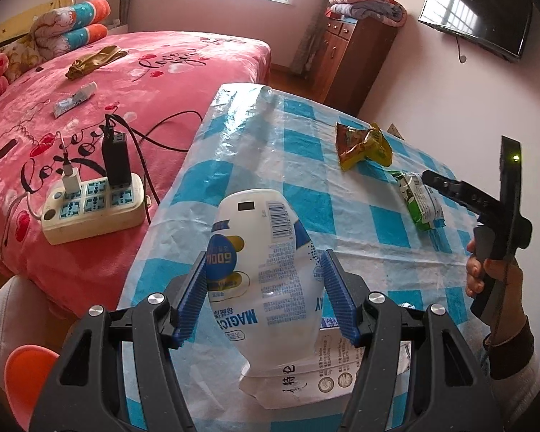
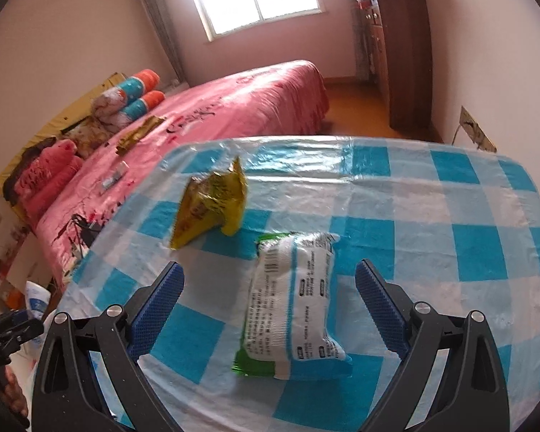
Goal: Collect trash
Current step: 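Grasp the white printed bag with the right tool while the left tool holds the bottle, then carry the bottle and white bag with both tools over the orange bucket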
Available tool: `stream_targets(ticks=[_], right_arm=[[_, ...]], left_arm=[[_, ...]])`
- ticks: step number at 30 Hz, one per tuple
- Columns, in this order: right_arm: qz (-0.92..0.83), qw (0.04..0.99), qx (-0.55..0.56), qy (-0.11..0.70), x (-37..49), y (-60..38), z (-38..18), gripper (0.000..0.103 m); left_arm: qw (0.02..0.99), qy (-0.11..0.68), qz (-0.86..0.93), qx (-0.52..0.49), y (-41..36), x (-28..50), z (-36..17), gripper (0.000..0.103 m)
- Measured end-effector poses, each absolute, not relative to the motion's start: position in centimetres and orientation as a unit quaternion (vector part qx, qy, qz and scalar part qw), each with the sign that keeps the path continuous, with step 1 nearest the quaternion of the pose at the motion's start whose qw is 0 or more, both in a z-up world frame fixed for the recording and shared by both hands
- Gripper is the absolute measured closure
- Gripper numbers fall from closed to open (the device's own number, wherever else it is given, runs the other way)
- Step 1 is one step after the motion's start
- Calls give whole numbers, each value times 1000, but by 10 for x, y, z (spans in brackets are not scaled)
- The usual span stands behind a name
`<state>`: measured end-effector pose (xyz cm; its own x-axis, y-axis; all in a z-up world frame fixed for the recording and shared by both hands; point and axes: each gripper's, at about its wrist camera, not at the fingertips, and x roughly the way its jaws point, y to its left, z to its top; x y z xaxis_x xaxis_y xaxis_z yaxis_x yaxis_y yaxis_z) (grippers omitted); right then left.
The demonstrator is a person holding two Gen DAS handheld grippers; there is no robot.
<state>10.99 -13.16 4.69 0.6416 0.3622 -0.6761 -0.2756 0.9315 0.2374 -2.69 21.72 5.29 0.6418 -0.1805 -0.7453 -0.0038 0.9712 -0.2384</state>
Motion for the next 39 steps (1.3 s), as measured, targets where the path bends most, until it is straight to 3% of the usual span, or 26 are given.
stream_targets(ticks=[5,14,20,39], right_arm=[[151,898,40,412,115,-132,32,8],[136,899,11,416,109,-124,21,42],[133,902,4,410,100,-122,21,53],[159,903,33,398,37,-124,26,59]], left_arm=[[898,422,-53,-113,215,-31,48,40],[897,421,-54,-124,216,-42,47,40],[895,424,-56,-130,215,-51,44,40],[896,417,-59,-143,220,-88,42,40]])
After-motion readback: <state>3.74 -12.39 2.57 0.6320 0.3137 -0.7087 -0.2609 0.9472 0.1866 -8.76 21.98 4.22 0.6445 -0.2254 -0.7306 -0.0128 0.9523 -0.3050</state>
